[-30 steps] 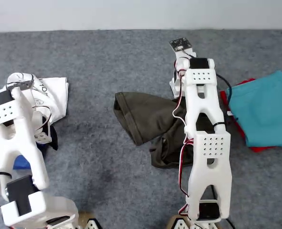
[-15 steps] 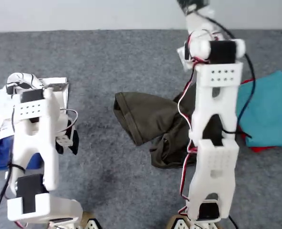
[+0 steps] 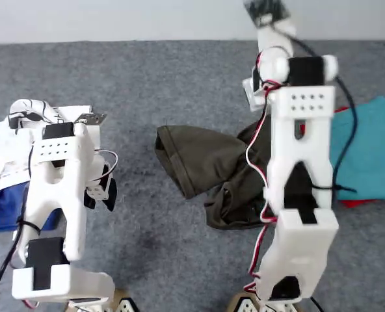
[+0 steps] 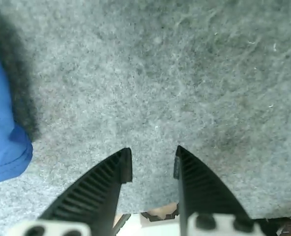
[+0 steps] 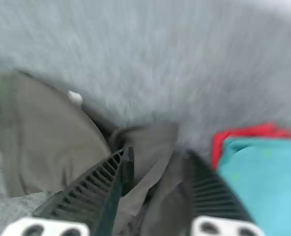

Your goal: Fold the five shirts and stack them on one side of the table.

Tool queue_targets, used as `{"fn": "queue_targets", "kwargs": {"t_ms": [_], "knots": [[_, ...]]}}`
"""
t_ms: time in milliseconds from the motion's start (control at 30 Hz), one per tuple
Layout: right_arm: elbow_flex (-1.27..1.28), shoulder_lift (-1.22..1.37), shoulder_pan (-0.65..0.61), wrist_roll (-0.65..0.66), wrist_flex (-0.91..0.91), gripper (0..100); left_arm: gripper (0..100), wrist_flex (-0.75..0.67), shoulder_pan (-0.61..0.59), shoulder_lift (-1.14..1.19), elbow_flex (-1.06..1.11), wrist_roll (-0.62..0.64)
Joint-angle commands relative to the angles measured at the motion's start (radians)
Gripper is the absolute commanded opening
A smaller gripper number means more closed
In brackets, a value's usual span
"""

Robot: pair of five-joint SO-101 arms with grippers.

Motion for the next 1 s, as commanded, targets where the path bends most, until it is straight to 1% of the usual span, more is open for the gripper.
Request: {"fn": "queue_targets", "kwargs": {"t_ms": [0, 233, 367, 433, 600, 800, 967], "knots": [[0.057, 0.071, 0.051, -0.032, -0.120, 25.0, 15, -0.006, 0.006, -0.003, -0.004, -0.008], [0.055, 0.278, 0.058, -0.032, -0.213, 24.9, 15, -0.008, 0.006, -0.003, -0.004, -0.008], [0.055, 0.326, 0.061, -0.026, -0.209, 24.4, 15, -0.006, 0.006, -0.003, -0.004, -0.008], [0.055, 0.332, 0.059, -0.026, -0.194, 20.3, 15, -0.006, 0.006, -0.003, -0.004, -0.008], [0.055, 0.334, 0.065, -0.025, -0.150, 1.3, 15, -0.006, 0.006, -0.003, -0.004, -0.008], [0.054, 0.282, 0.056, -0.025, -0.119, 1.1, 15, -0.006, 0.006, -0.003, -0.004, -0.008], [0.054, 0.068, 0.016, -0.025, -0.041, 1.0, 15, -0.006, 0.006, -0.003, -0.004, -0.008]]}}
